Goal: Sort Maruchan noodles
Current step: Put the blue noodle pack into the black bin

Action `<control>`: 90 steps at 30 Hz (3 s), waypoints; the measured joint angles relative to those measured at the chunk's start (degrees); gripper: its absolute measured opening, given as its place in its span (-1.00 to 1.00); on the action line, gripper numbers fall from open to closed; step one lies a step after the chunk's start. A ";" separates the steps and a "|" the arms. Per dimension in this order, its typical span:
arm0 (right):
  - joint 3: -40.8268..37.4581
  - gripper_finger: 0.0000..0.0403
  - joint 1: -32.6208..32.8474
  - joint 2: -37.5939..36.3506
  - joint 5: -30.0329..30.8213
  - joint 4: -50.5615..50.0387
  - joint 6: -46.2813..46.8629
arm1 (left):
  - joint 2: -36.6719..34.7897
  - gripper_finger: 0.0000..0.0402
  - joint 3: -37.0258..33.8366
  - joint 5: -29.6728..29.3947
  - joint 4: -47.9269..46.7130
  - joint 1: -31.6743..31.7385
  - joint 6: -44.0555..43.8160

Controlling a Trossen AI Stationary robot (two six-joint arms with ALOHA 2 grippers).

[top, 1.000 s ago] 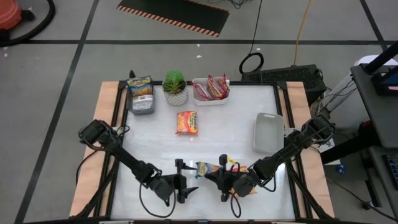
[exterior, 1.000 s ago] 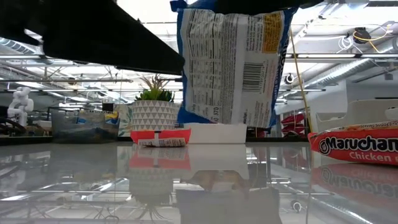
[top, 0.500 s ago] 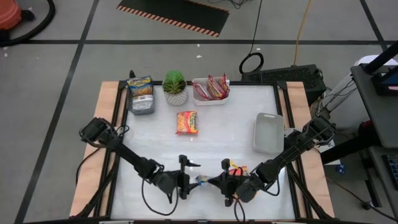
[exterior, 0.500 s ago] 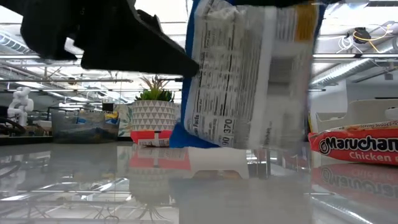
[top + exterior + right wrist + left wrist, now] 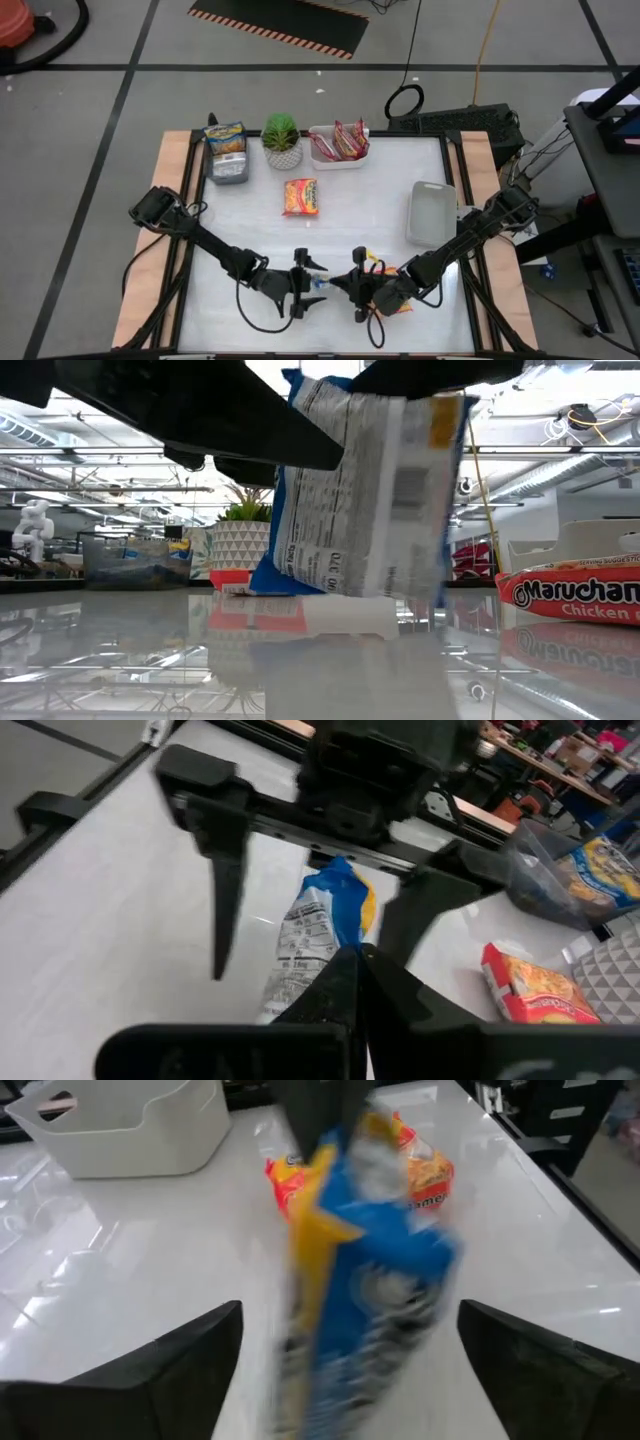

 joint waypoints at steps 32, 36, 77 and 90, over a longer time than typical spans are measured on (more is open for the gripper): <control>0.02 -0.79 -1.33 -1.37 -0.60 1.43 -5.38 | 0.02 -0.36 -0.02 0.00 -0.49 -0.46 0.11; 0.07 -0.57 2.29 -5.40 7.43 1.16 -9.22 | 0.02 -0.35 -0.02 -0.11 1.28 -0.46 -1.36; 0.04 0.55 6.98 -0.57 42.12 16.78 -69.34 | -18.88 -0.34 -0.04 -4.78 9.58 9.02 -36.34; 0.04 0.55 2.49 -0.57 37.43 18.99 -81.96 | -18.86 -0.37 -0.04 -3.54 5.65 8.61 -43.22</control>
